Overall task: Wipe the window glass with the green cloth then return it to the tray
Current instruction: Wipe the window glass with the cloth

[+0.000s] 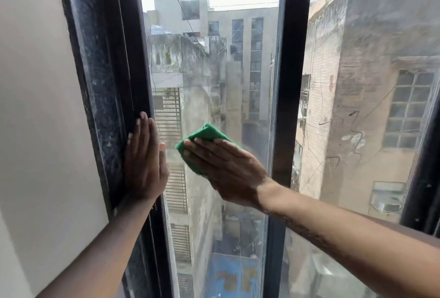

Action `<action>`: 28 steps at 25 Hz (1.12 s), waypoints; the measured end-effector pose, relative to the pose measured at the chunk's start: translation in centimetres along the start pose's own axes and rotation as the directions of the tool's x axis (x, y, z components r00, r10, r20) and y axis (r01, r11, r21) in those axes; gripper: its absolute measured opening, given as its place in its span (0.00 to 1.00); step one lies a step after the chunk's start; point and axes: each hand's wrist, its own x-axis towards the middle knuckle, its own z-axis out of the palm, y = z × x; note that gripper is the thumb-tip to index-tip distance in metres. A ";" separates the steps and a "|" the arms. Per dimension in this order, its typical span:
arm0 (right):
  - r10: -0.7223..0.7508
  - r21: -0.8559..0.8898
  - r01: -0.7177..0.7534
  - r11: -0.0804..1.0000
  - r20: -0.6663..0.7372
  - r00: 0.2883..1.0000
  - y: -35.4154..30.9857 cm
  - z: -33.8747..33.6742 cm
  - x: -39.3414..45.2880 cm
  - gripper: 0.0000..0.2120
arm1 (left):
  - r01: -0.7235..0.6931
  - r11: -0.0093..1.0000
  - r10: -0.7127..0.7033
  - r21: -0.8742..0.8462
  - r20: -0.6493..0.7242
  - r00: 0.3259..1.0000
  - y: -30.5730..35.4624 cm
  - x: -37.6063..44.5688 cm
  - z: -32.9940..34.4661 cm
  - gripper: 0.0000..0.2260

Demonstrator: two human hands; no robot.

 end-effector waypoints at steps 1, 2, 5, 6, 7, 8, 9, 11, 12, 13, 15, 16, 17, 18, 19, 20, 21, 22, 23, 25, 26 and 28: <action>0.198 0.047 -0.194 0.980 -0.090 0.976 3.4 0.0 2.1 0.36 | 0.006 1.000 -0.006 -0.008 -0.003 1.000 0.3 0.1 -0.1 0.28; 0.459 0.156 -0.437 0.886 -0.166 0.873 6.6 -0.5 4.4 0.36 | 0.017 1.000 -0.017 -0.021 -0.002 1.000 0.3 0.3 -0.1 0.28; 0.717 0.282 -0.667 0.690 -0.138 0.683 4.9 -0.5 5.0 0.34 | 0.005 0.999 -0.005 -0.043 -0.015 1.000 0.0 0.1 0.0 0.29; 0.635 0.262 -0.600 0.756 -0.073 0.769 0.3 0.7 2.1 0.35 | -0.008 0.999 0.007 -0.039 -0.023 1.000 -0.1 0.1 0.1 0.29; 0.504 0.202 -0.494 0.846 0.003 0.864 -4.6 0.6 -1.3 0.36 | -0.015 1.000 0.014 -0.026 -0.024 1.000 -0.3 0.1 0.1 0.29; 0.366 0.142 -0.373 0.917 0.077 0.928 -8.1 -0.4 -4.8 0.37 | -0.021 1.000 0.020 -0.017 -0.025 0.999 -0.3 0.1 0.1 0.29; 0.262 0.136 -0.279 0.951 0.129 0.956 -9.0 -0.5 -7.2 0.38 | -0.027 1.000 0.026 -0.009 -0.034 0.999 -0.2 0.1 0.1 0.29; 0.224 0.126 -0.233 0.964 0.081 0.971 -4.7 0.4 -6.2 0.40 | -0.019 1.000 0.019 0.009 -0.055 0.998 0.1 -0.1 -0.2 0.29; 0.351 0.143 -0.349 0.926 0.012 0.936 -0.7 0.1 -3.4 0.40 | -0.017 1.000 0.017 0.007 -0.059 0.998 0.3 -0.1 -0.3 0.29; 0.502 0.171 -0.488 0.856 -0.053 0.863 3.2 -0.3 -0.2 0.40 | -0.015 1.000 0.015 0.002 -0.059 0.998 0.5 0.0 -0.3 0.29; 0.705 0.266 -0.659 0.703 -0.139 0.696 6.3 -0.9 3.6 0.37 | -0.011 1.000 0.011 -0.004 -0.048 0.999 0.4 0.0 -0.4 0.29; 0.738 0.295 -0.686 0.665 -0.113 0.666 4.9 -0.6 3.0 0.37 | -0.010 1.000 0.010 -0.009 -0.044 0.999 0.3 0.0 -0.4 0.29; 0.726 0.296 -0.682 0.669 -0.068 0.684 1.9 0.3 0.7 0.37 | -0.013 1.000 0.012 -0.012 -0.047 0.999 0.3 -0.1 -0.4 0.29; 0.672 0.276 -0.648 0.710 0.011 0.741 -2.4 0.8 -2.7 0.38 | -0.020 1.000 0.020 -0.009 -0.055 0.998 0.3 -0.1 -0.3 0.29; 0.591 0.245 -0.588 0.771 0.071 0.804 -6.4 0.1 -6.3 0.38 | -0.026 1.000 0.026 -0.001 -0.063 0.998 0.2 -0.1 -0.2 0.29; 0.516 0.236 -0.522 0.819 0.094 0.852 -8.6 -0.4 -9.1 0.37 | -0.032 0.999 0.032 0.003 -0.072 0.997 0.1 -0.2 -0.1 0.29; 0.462 0.240 -0.474 0.847 0.107 0.880 -9.0 -0.4 -10.6 0.36 | -0.036 0.999 0.036 0.004 -0.081 0.996 0.0 -0.2 -0.1 0.29; 0.449 0.243 -0.462 0.853 0.108 0.887 -7.8 -0.3 -10.1 0.36 | -0.039 0.999 0.039 0.002 -0.084 0.996 -0.1 -0.2 -0.1 0.29; 0.483 0.234 -0.484 0.843 0.063 0.873 -5.3 -0.6 -7.9 0.36 | -0.047 0.999 0.047 -0.008 -0.080 0.996 -0.2 -0.2 0.0 0.29; 0.599 0.272 -0.567 0.777 -0.043 0.800 1.5 -1.7 -1.4 0.35 | -0.078 0.997 0.076 -0.025 -0.074 0.994 -0.3 -0.4 0.1 0.30; 0.628 0.298 -0.587 0.752 -0.057 0.776 5.2 -2.3 1.7 0.36 | -0.088 0.996 0.087 -0.023 -0.069 0.994 -0.4 -0.4 0.2 0.30; 0.643 0.301 -0.592 0.748 -0.103 0.759 9.1 -3.2 5.0 0.36 | -0.087 0.996 0.086 -0.021 -0.068 0.994 -0.7 -0.3 0.4 0.30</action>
